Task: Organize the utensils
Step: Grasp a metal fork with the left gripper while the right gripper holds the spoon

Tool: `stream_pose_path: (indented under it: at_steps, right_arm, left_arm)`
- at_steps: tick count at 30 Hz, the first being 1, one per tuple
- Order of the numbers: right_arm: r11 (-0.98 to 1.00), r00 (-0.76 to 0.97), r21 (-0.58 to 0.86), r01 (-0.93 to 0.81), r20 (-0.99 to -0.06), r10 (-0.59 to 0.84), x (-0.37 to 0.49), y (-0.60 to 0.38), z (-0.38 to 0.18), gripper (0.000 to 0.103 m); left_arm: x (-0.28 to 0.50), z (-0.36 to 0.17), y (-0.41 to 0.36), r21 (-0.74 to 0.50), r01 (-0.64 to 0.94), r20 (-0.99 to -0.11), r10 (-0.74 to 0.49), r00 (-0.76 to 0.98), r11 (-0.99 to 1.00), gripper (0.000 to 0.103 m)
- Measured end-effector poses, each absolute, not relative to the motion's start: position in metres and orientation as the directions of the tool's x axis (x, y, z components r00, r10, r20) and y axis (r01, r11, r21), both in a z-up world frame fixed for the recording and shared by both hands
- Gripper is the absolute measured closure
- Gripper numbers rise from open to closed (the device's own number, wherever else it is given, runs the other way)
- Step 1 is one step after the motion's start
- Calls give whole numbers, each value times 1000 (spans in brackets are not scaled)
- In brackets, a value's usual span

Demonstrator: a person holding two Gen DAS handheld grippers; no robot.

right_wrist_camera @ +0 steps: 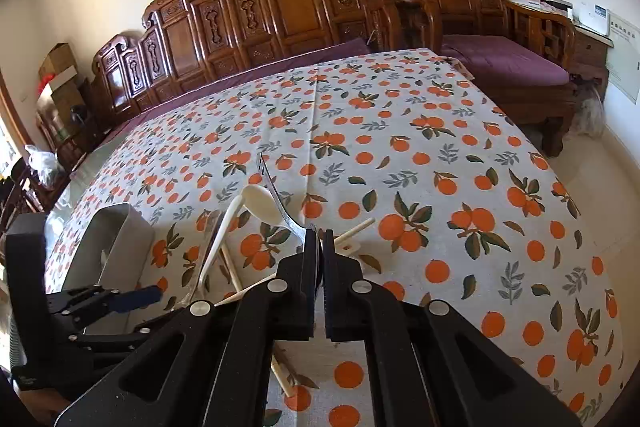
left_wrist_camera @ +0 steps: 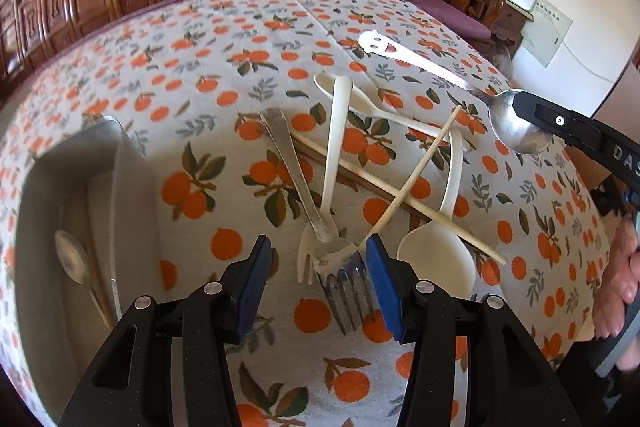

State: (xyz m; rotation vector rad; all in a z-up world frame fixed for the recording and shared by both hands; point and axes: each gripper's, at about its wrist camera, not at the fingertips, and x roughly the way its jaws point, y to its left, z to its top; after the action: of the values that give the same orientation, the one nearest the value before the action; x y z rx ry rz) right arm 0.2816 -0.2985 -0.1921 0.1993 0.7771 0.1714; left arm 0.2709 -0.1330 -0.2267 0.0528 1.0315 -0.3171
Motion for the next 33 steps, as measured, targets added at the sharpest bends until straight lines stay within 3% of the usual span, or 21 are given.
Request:
stream_pose_path:
  at_steps: [5,12,18,21,33]
  right_arm:
    - [965,699,246,-88,-675,236,281,-297,-192,99]
    - [963,697,250,-96,-674,245,281,-294,-191,99]
    - [963,695,251,-101,-675,249,281,-292,-191,99]
    - [962,693,250,-106,-675,252,281,-290,-192,99]
    - [962,690,246,-120,-676,259,282,-284,-191,99]
  left_arm:
    - [272,-233,-133,-144,284,-859,-263,440,948,57]
    - [269,-237,-132,-187,294,-861,-301,410,937,76]
    - [264,-230,-132,-194,312,-851,-318,417,930,80]
    - [262,-226,-131,-194,315,-846,-321,426,929,92]
    - [254,-211,-132,-185,349,-819,-340,462,919,100]
